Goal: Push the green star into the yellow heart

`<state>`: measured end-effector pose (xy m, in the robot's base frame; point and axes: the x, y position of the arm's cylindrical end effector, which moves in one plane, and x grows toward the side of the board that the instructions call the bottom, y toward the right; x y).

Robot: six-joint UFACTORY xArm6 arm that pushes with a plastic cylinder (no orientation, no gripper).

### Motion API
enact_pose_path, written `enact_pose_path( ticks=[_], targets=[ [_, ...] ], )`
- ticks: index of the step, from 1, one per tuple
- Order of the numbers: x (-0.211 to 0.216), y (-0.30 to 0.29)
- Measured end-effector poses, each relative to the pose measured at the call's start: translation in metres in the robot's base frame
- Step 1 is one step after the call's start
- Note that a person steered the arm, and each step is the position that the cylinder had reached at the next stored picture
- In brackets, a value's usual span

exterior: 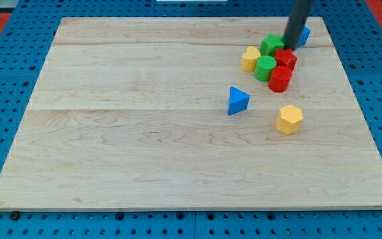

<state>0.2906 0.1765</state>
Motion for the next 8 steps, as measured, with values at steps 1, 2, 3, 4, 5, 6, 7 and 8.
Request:
enact_pose_path(
  ticks=[1,2,3,4,5,6,7,8],
  targets=[
    [-0.002,-0.026],
    [-0.030,-0.015],
    [-0.015,0.023],
    [0.018,0.026],
    [0.034,-0.003],
    [0.047,-0.039],
    [0.056,-0.060],
    [0.057,-0.078]
  ],
)
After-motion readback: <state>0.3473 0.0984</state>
